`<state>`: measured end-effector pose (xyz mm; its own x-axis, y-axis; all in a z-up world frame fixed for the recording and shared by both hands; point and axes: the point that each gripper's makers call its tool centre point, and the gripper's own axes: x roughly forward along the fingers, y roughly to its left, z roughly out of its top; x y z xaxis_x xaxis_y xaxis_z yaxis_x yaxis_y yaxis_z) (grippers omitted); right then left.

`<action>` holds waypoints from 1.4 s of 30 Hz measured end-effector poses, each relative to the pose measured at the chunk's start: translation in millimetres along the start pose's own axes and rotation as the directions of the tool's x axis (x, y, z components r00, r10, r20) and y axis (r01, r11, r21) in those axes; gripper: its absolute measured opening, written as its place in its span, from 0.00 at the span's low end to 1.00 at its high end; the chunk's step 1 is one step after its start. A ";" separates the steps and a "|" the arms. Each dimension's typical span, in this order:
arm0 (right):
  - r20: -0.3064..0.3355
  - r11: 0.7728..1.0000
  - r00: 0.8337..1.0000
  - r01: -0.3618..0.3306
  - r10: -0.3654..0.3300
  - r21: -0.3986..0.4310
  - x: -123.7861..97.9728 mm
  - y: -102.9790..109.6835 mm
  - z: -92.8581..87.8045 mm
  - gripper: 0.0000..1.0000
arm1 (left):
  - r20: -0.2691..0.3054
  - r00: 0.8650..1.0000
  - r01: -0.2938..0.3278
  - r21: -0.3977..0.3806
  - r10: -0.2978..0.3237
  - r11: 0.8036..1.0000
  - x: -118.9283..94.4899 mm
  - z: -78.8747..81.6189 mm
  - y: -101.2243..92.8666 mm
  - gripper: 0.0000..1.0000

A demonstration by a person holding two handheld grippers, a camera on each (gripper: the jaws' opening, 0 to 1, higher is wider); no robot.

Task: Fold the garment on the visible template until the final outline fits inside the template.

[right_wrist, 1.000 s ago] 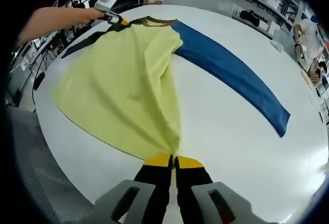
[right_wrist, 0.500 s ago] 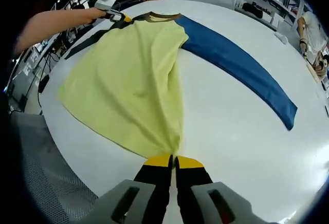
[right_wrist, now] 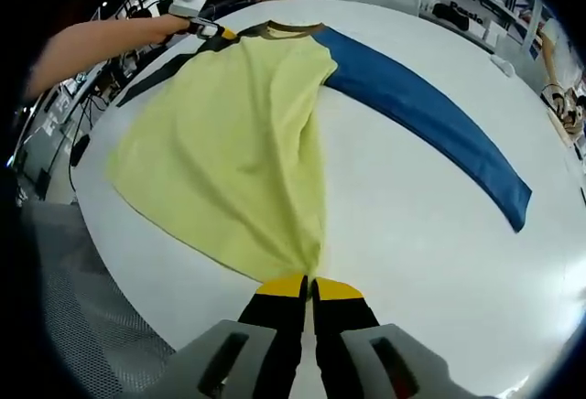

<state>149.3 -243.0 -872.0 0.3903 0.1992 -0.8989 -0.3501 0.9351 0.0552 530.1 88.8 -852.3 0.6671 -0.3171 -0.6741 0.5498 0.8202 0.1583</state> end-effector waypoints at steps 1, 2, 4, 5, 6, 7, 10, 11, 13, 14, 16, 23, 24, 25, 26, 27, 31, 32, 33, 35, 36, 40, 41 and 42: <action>-0.001 1.000 1.000 0.000 0.000 -0.001 0.0 -0.1 0.1 0.00 | 0.001 1.000 -0.003 0.001 0.003 1.000 0.1 0.4 -0.5 0.19; -0.002 1.000 1.000 0.001 -0.001 -0.002 0.0 -0.2 0.1 0.00 | 0.001 1.000 -0.003 -0.001 0.003 1.000 0.3 0.6 -0.6 0.19; -0.003 1.000 1.000 0.001 -0.001 -0.003 0.1 -0.4 0.2 0.00 | 0.001 1.000 -0.001 -0.007 0.001 1.000 0.4 0.7 -1.0 0.20; -0.002 1.000 1.000 0.000 0.000 -0.002 0.2 -0.5 0.5 0.00 | 0.004 1.000 0.001 -0.028 0.000 1.000 0.2 1.6 0.2 0.20; -0.001 1.000 1.000 0.000 0.000 -0.002 0.3 -0.5 0.5 0.00 | 0.006 1.000 0.001 -0.032 0.000 0.999 -0.3 2.1 1.0 0.21; -0.001 1.000 1.000 0.001 -0.001 -0.003 0.3 -0.6 0.5 0.00 | 0.006 1.000 0.001 -0.038 -0.001 0.999 -0.8 2.3 2.0 0.21; -0.001 1.000 1.000 0.002 -0.002 -0.006 0.3 -0.7 0.6 0.00 | 0.006 1.000 0.000 -0.043 0.000 0.999 -3.7 2.3 5.3 0.21; -0.001 1.000 1.000 0.002 -0.002 -0.007 0.4 -0.7 0.7 0.00 | 0.009 1.000 0.000 -0.049 0.000 0.999 -5.2 2.7 6.7 0.21; -0.002 1.000 1.000 0.003 -0.003 -0.009 0.4 -0.5 0.7 0.00 | 0.012 1.000 -0.001 -0.063 0.002 0.998 -7.3 3.2 9.3 0.21; -0.002 1.000 1.000 0.004 -0.004 -0.011 0.5 -0.5 0.7 0.00 | 0.015 1.000 -0.003 -0.069 0.005 0.998 -8.5 3.8 10.8 0.24; -0.002 1.000 1.000 0.004 -0.004 -0.011 0.6 -0.5 0.7 0.00 | 0.054 0.998 -0.021 -0.094 0.027 0.995 -12.1 10.3 15.8 0.33; -0.003 1.000 1.000 0.007 -0.007 -0.020 0.8 -0.2 0.8 0.00 | 0.119 0.992 -0.030 -0.150 0.048 0.988 -23.8 20.8 18.8 0.61; -0.003 1.000 1.000 0.008 -0.008 -0.021 0.8 -0.2 0.8 0.00 | 0.141 0.988 -0.033 -0.159 0.055 0.987 -25.6 24.1 19.6 0.66; -0.003 1.000 1.000 0.008 -0.008 -0.024 0.8 -0.2 0.9 0.00 | 0.143 0.988 -0.035 -0.159 0.058 0.987 -28.2 24.0 20.0 0.65; -0.004 1.000 1.000 0.008 -0.008 -0.027 0.8 -0.3 0.9 0.00 | 0.133 0.990 -0.022 -0.156 0.044 0.987 -30.1 22.5 17.8 0.61; -0.004 1.000 1.000 0.009 -0.009 -0.028 0.7 -0.2 0.9 0.00 | 0.137 0.989 -0.026 -0.153 0.048 0.988 -34.3 23.1 17.8 0.60; -0.005 0.999 1.000 0.008 -0.008 -0.034 0.7 -0.2 1.0 0.00 | 0.158 0.985 -0.045 -0.171 0.072 0.984 -44.4 24.3 21.3 0.63; -0.004 0.999 1.000 0.008 -0.008 -0.034 0.7 -0.2 1.1 0.00 | 0.160 0.985 -0.037 -0.173 0.066 0.984 -47.7 24.0 19.7 0.61; -0.003 0.999 1.000 0.008 -0.008 -0.034 0.6 -0.2 1.0 0.00 | 0.161 0.984 -0.041 -0.171 0.069 0.984 -50.8 23.5 19.6 0.60; -0.001 0.999 1.000 0.007 -0.007 -0.034 0.6 -0.2 1.1 0.00 | 0.173 0.982 -0.042 -0.174 0.073 0.984 -56.3 23.9 18.4 0.61; 0.000 0.999 1.000 0.006 -0.006 -0.032 0.5 0.0 1.1 0.00 | 0.177 0.982 -0.041 -0.179 0.073 0.983 -60.6 23.5 16.9 0.61; 0.003 0.999 1.000 0.009 -0.008 -0.038 0.4 -0.2 1.4 0.00 | 0.200 0.977 -0.037 -0.183 0.074 0.982 -75.5 23.1 11.2 0.62; 0.004 0.999 1.000 0.009 -0.009 -0.040 0.3 -0.2 1.3 0.00 | 0.206 0.976 -0.034 -0.185 0.072 0.982 -79.4 22.4 10.4 0.62; 0.004 0.999 1.000 0.010 -0.010 -0.042 0.3 -0.5 1.4 0.00 | 0.210 0.975 -0.035 -0.187 0.074 0.982 -82.9 21.8 9.6 0.62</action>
<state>150.9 -242.9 -871.7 0.3974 0.1913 -0.8975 -0.3817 0.9239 0.0280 491.0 112.5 -779.2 0.7968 -0.3482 -0.4937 0.4227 0.9052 0.0437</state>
